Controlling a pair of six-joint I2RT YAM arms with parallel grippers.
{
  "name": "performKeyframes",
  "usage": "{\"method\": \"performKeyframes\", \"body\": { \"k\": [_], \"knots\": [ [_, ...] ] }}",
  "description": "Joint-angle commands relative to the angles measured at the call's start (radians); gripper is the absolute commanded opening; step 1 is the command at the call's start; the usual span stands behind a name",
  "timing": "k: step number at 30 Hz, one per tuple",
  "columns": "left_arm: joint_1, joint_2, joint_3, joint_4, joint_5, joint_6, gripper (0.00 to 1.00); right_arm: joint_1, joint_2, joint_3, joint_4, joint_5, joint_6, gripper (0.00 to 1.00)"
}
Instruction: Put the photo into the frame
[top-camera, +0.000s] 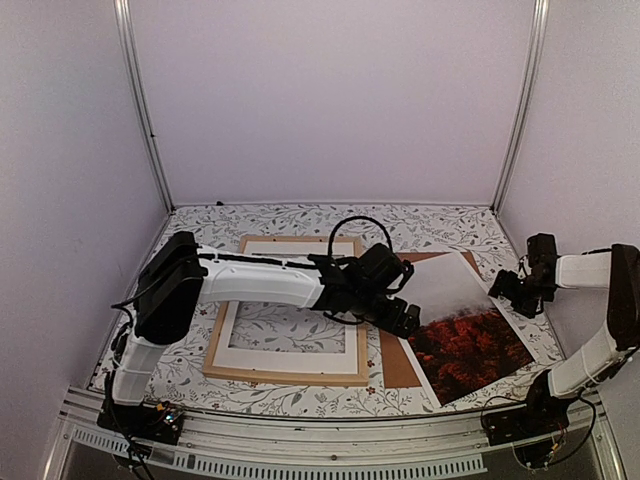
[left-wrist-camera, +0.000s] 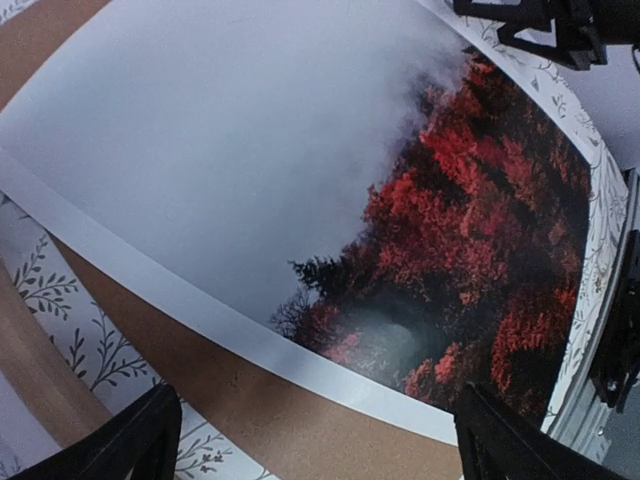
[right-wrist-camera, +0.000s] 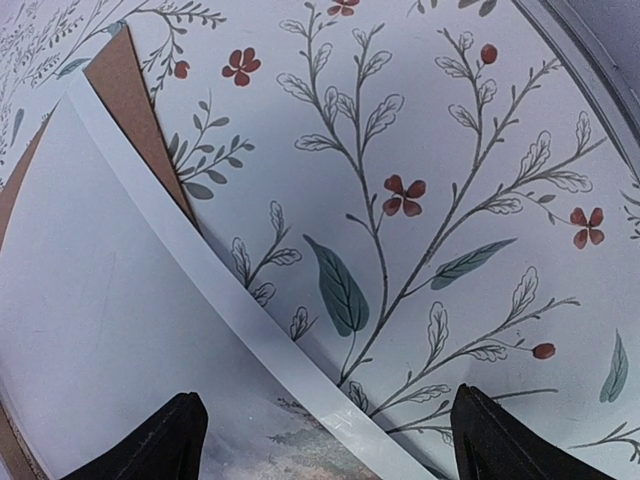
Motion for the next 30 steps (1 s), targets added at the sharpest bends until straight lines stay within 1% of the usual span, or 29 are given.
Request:
{"method": "performKeyframes", "body": {
  "k": [1, 4, 7, 8, 12, 19, 24, 27, 30],
  "knots": [
    [-0.013, 0.055, 0.062, -0.063, 0.026, 0.004, 0.97, -0.008, -0.034, -0.002, 0.012, -0.031, -0.006, 0.89],
    [-0.015, 0.092, 0.102, -0.105, 0.012, 0.012, 0.97, -0.009, -0.043, 0.001, 0.006, -0.035, -0.007, 0.89],
    [-0.015, 0.108, 0.111, -0.129, 0.001, 0.012, 0.97, -0.009, -0.042, 0.0, 0.003, -0.036, -0.011, 0.89],
    [-0.015, 0.111, 0.111, -0.139, -0.032, 0.01, 0.97, -0.009, -0.041, -0.001, 0.003, -0.035, -0.012, 0.88],
    [-0.005, 0.104, 0.098, -0.167, -0.08, 0.0, 0.97, -0.009, -0.014, 0.003, 0.005, -0.036, -0.019, 0.88],
    [0.022, 0.09, 0.057, -0.177, -0.107, -0.023, 0.99, -0.01, 0.031, 0.012, 0.016, -0.08, -0.041, 0.88],
    [0.024, 0.11, 0.081, -0.177, -0.095, -0.032, 1.0, -0.01, 0.035, 0.012, 0.02, -0.157, -0.038, 0.86],
    [0.024, 0.133, 0.099, -0.16, -0.055, -0.043, 1.0, -0.009, 0.033, 0.001, 0.028, -0.219, -0.029, 0.84],
    [0.024, 0.152, 0.108, -0.137, -0.017, -0.059, 1.0, -0.01, 0.032, -0.012, 0.029, -0.237, -0.022, 0.82]
  ]
}}
